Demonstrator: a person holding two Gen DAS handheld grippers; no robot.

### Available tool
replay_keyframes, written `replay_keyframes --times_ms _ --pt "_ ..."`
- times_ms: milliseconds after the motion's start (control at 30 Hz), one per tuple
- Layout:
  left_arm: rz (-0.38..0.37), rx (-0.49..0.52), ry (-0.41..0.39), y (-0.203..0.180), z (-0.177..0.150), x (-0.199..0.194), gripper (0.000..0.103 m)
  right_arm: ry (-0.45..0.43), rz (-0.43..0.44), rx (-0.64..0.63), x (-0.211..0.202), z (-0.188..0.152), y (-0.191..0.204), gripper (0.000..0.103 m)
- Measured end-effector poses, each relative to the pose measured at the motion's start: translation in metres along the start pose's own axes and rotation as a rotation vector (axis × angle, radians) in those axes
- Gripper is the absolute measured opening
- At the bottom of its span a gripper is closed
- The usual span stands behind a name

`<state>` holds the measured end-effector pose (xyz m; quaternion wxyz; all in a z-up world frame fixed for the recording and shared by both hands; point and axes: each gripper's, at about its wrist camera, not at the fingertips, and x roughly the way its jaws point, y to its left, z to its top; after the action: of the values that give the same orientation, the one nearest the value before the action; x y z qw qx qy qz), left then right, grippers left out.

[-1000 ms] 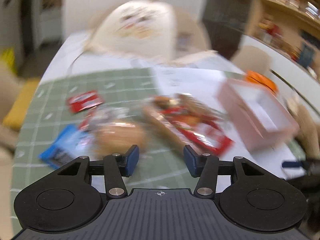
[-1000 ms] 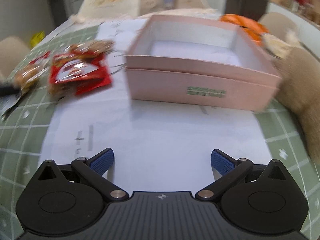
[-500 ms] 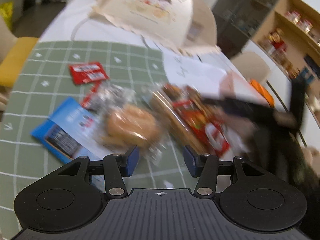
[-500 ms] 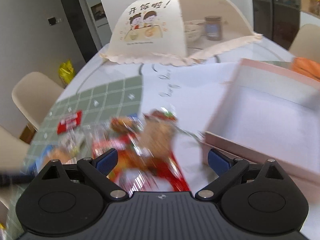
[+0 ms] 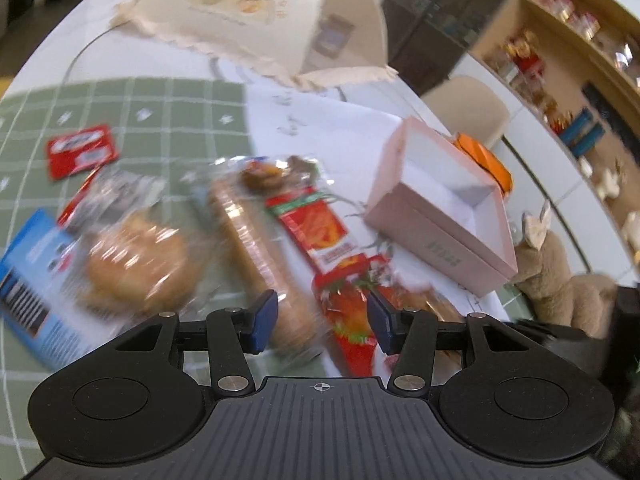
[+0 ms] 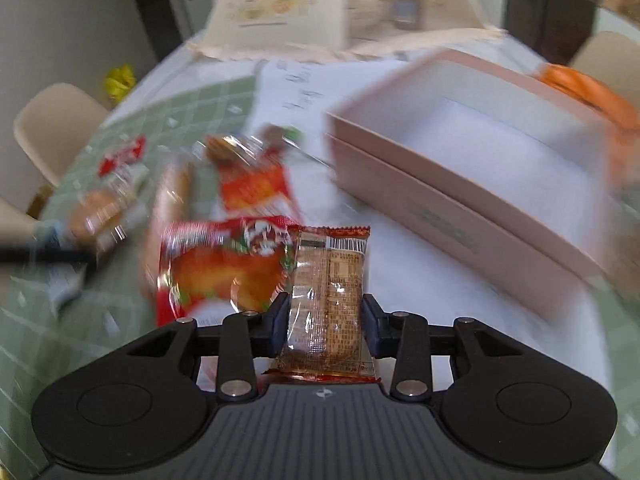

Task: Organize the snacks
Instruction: 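Grasp the long wrapped bread stick with the left gripper while the right grasps a red spicy-strip packet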

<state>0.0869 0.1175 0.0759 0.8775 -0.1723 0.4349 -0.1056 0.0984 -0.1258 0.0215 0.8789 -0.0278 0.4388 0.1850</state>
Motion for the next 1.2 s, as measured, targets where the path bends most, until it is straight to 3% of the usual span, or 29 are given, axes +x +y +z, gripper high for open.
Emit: replay_keyframes --times_ms 67,167,200,233,300,367,500,600,800,867,1033,1100,1200 --pt "0.000 0.049 0.020 -0.016 0.005 0.015 0.054 -0.018 -0.064 -0.015 -0.015 -0.013 -0.008 0.043" --pt "0.010 0.105 0.065 -0.034 0.016 0.047 0.054 -0.070 -0.093 -0.022 -0.027 -0.018 -0.014 0.068" --pt "0.040 0.107 0.089 -0.036 0.020 0.057 0.053 -0.085 -0.088 -0.021 -0.030 -0.019 -0.015 0.070" --pt "0.079 0.092 0.117 -0.037 0.023 0.065 0.045 -0.091 -0.083 -0.019 -0.032 -0.019 -0.016 0.070" --pt "0.094 0.067 0.108 -0.034 0.022 0.063 0.038 -0.104 -0.070 -0.018 -0.033 -0.017 -0.011 0.070" --pt "0.100 0.075 0.071 -0.030 0.018 0.049 0.038 -0.130 -0.031 -0.019 -0.033 -0.013 -0.002 0.072" --pt "0.212 0.007 0.001 -0.005 0.011 0.024 0.039 -0.174 -0.006 -0.110 -0.017 -0.004 0.027 0.077" --pt "0.247 -0.082 0.026 0.016 0.015 0.028 0.039 -0.179 -0.013 -0.199 0.003 0.010 0.050 0.078" --pt "0.245 -0.024 0.062 0.015 0.017 0.056 0.047 -0.048 0.003 -0.244 0.032 0.015 0.066 0.078" --pt "0.242 0.014 0.053 0.012 0.013 0.051 0.044 -0.042 -0.004 -0.265 0.023 0.003 0.062 0.078" --pt "0.148 0.070 0.118 0.010 -0.015 0.030 0.037 -0.027 -0.065 -0.318 -0.010 -0.020 0.031 0.078" --pt "0.154 0.072 0.132 0.015 -0.030 0.018 0.036 -0.047 -0.078 -0.318 -0.021 -0.017 0.019 0.078" --pt "0.171 0.027 0.131 0.023 -0.046 0.000 0.035 -0.084 -0.025 -0.256 -0.025 0.003 0.011 0.078"
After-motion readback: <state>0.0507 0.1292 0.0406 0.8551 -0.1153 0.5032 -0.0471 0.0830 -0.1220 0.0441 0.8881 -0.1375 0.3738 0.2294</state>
